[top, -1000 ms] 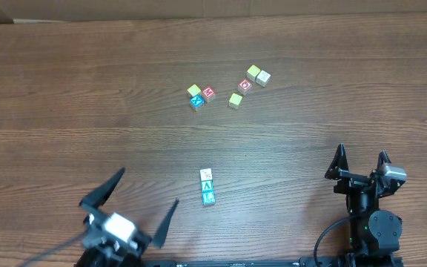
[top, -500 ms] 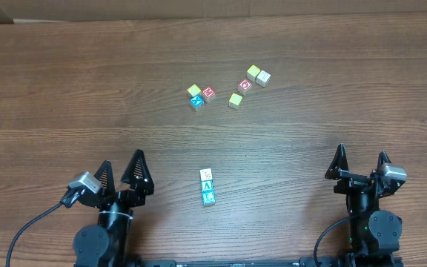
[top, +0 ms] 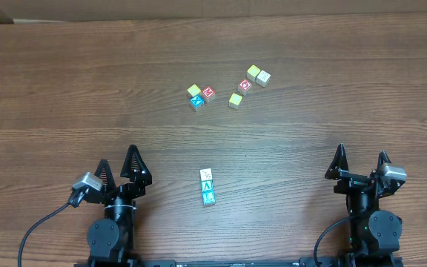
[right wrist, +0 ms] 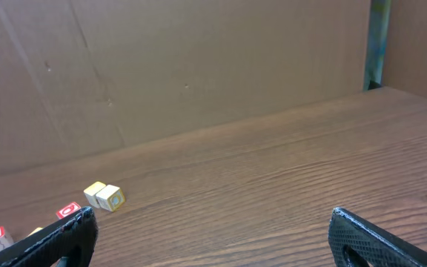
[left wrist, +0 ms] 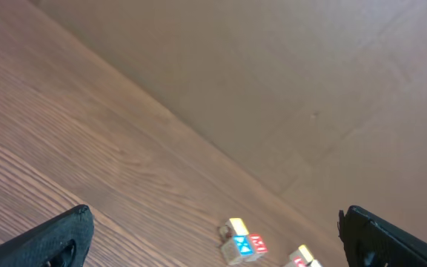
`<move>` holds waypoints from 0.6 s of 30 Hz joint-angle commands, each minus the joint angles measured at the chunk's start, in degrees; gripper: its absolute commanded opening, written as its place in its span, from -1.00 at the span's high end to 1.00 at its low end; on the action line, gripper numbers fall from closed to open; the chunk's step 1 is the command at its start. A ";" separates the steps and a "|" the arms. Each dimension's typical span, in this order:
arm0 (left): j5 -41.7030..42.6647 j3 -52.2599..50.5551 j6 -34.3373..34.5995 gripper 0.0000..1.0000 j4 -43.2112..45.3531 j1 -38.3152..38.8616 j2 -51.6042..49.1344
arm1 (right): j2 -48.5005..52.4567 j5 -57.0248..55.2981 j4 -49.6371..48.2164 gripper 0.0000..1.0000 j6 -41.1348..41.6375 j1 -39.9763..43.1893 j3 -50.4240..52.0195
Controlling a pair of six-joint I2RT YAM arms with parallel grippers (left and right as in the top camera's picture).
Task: Flip 5 blocks
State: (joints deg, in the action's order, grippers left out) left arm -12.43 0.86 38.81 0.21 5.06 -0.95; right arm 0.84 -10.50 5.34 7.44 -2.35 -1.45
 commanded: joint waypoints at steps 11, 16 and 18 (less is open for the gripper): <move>10.01 -0.59 -23.32 -1.00 -4.76 -5.07 0.76 | -0.66 -0.15 -0.33 -1.00 -0.66 -0.17 0.37; 12.48 -0.59 -28.17 -0.99 -4.74 -5.49 0.76 | -0.68 -0.15 -0.33 -1.00 -0.66 -0.17 0.37; 12.50 -0.59 -28.15 -1.00 -4.76 -5.46 0.76 | -0.68 -0.15 -0.33 -1.00 -0.66 -0.17 0.37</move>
State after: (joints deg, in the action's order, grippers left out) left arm -1.72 0.51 14.24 -4.51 -0.05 -0.86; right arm 0.84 -10.50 5.34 7.44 -2.35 -1.45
